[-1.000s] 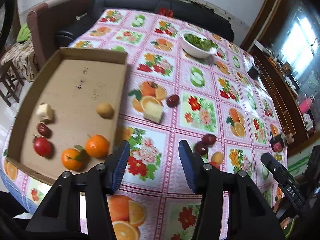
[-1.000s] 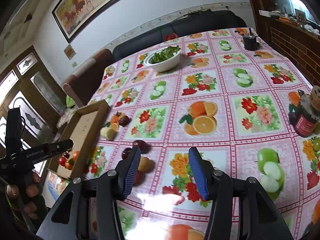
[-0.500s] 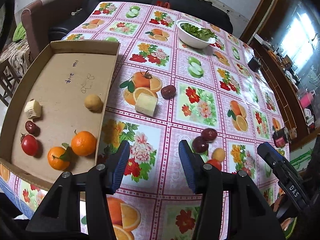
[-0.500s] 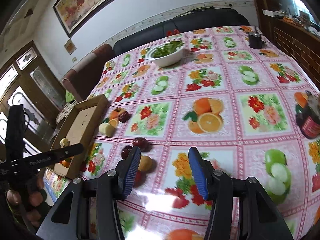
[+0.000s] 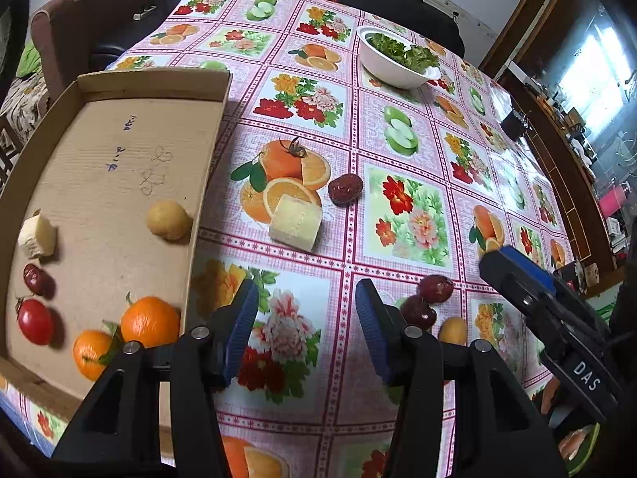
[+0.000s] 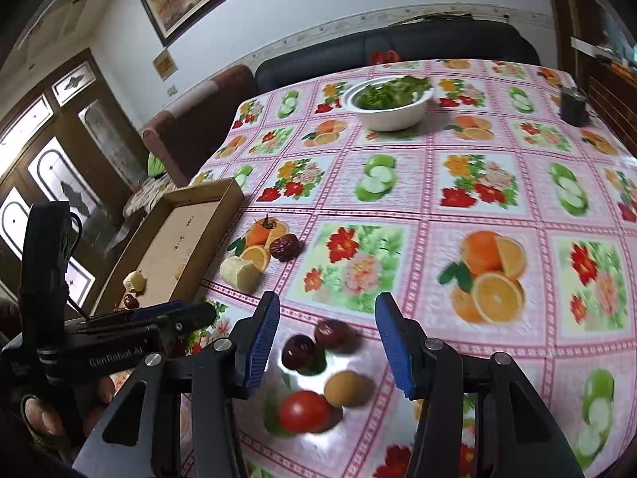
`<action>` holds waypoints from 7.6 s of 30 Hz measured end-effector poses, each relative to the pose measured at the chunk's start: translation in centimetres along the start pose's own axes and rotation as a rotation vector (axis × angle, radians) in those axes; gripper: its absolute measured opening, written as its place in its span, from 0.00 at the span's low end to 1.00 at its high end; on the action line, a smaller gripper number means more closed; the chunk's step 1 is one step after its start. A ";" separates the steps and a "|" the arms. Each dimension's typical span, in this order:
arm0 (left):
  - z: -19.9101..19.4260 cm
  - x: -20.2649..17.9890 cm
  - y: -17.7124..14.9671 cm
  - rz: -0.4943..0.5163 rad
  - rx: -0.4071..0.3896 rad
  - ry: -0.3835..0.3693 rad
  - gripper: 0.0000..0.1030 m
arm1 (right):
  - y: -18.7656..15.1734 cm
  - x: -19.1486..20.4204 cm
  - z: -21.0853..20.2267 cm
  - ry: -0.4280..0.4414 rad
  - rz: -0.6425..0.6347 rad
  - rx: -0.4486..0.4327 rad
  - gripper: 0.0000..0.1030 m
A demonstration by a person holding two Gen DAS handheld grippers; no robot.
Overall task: Organize fruits
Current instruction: 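Move both open tools out of the box back toward the loose foods, then close the left tool on another bread cube while the right tool grasps a red date, then carry the bread cube with the left tool into the box while the right tool carries the date, then open the left tool to drop the bread cube while the right tool releases the date, then move both open tools out of the box toward the loose tomato and kiwi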
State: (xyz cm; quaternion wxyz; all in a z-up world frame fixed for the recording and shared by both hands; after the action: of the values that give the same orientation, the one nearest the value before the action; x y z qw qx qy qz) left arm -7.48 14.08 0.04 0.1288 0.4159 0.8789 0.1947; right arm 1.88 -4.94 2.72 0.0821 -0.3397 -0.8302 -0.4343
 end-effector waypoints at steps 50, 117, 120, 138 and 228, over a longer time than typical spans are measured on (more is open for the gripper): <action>-0.8 -2.5 1.2 0.117 -0.121 0.074 0.28 | 3.0 -2.1 2.0 -0.027 0.042 0.053 0.29; -5.2 8.7 0.2 -0.069 -0.190 0.151 0.28 | 2.4 11.0 5.1 0.083 -0.132 0.088 0.29; -5.0 9.0 0.3 -0.072 -0.186 0.150 0.28 | 2.4 11.3 5.3 0.084 -0.136 0.090 0.29; -4.9 11.7 1.0 -0.115 -0.185 0.176 0.28 | 2.7 13.2 7.4 0.111 -0.165 0.116 0.29; -6.4 7.5 0.3 -0.117 -0.131 0.189 0.43 | -0.1 7.0 0.6 0.027 -0.079 0.053 0.47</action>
State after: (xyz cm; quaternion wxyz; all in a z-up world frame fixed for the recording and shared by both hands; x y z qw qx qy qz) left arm -14.40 18.66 5.38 0.0835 0.3346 0.8952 0.2822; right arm -3.39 -1.09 5.31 0.0853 -0.2983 -0.8530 -0.4197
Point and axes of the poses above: each gripper's, at about its wrist camera, not at the fingertips, and z roughly the way its jaws point, x to its left, y to its top, the point moved 1 cm from there along z, roughly the way its jaws point, and after that the axes turned 9 degrees about y, right-handed, at the moved point
